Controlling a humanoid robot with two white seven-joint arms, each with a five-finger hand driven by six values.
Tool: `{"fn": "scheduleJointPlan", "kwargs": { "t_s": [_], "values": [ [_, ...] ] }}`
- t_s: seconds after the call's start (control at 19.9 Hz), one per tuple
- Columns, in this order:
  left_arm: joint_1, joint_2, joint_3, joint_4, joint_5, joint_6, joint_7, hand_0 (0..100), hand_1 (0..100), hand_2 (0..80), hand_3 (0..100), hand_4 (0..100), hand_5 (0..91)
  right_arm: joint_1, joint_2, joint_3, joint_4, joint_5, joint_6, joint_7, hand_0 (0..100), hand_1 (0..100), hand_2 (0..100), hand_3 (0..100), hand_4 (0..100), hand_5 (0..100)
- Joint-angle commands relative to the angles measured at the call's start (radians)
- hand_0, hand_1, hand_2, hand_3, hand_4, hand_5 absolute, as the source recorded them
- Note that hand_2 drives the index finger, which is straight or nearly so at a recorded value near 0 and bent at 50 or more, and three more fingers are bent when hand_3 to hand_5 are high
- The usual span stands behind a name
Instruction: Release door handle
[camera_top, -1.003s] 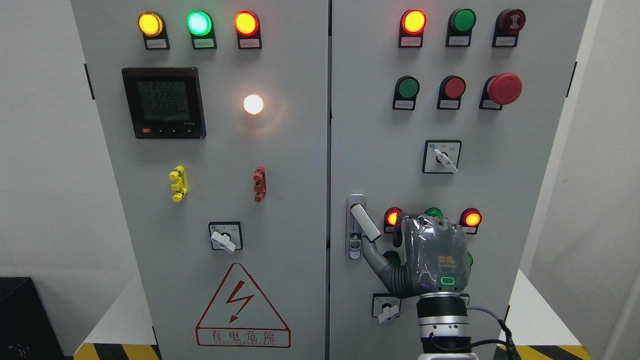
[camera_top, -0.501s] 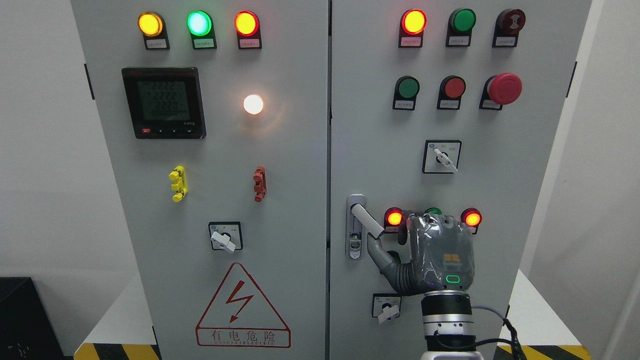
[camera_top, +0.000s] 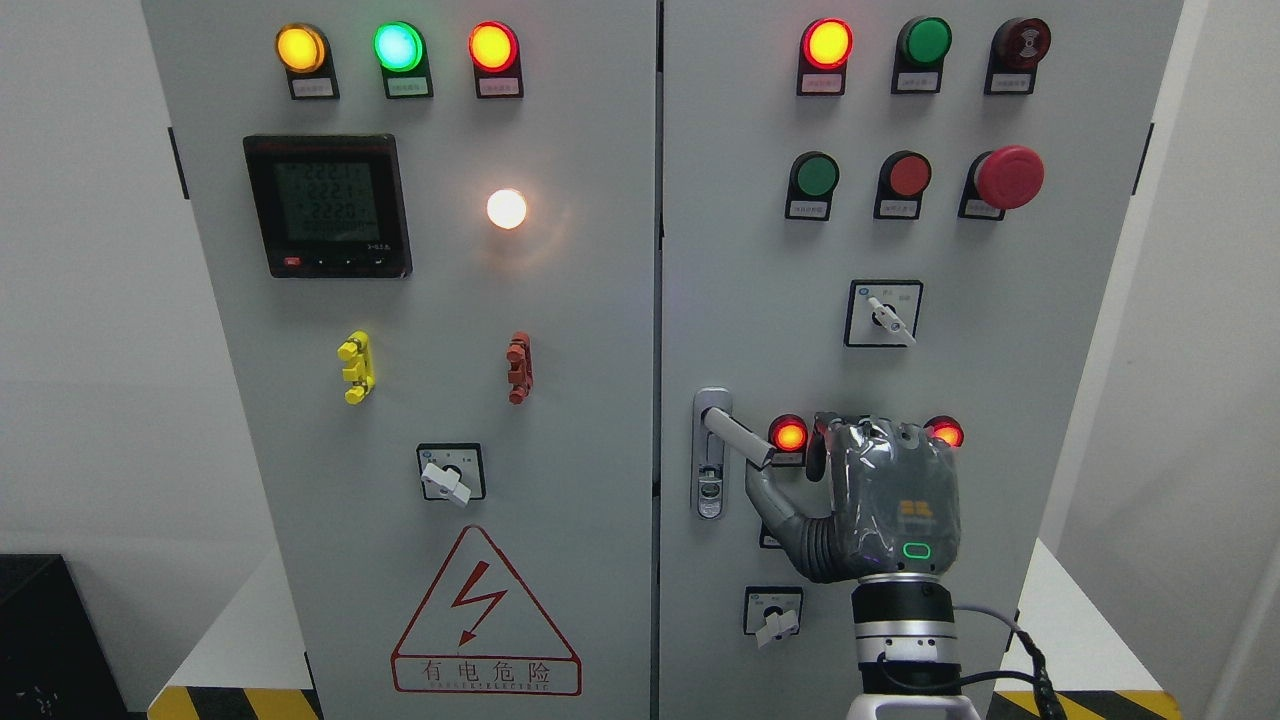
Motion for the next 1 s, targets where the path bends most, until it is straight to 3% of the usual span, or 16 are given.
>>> {"fn": "scheduleJointPlan", "kwargs": {
  "t_s": [0.0, 0.65, 0.95],
  "values": [
    [0.0, 0.0, -0.02, -0.015, 0.0, 0.0, 0.001, 0, 0, 2.5, 8, 1, 0.0, -0.015, 0.0, -0.014, -0.002, -0.001, -0.002, 0.002, 34, 36, 79, 100, 100, 96],
    [0.0, 0.0, -0.02, -0.017, 0.0, 0.0, -0.001, 0, 0, 2.5, 8, 1, 0.0, -0.009, 0.0, -0.014, -0.004, -0.001, -0.002, 0.002, 35, 35, 79, 100, 100, 96],
    [0.0, 0.0, -0.02, -0.015, 0.0, 0.0, -0.001, 0, 0, 2.6, 8, 1, 0.0, 0.069, -0.003, 0.003, -0.028, -0.006, -0.014, -0.002, 35, 34, 78, 100, 100, 96]
  ]
}}
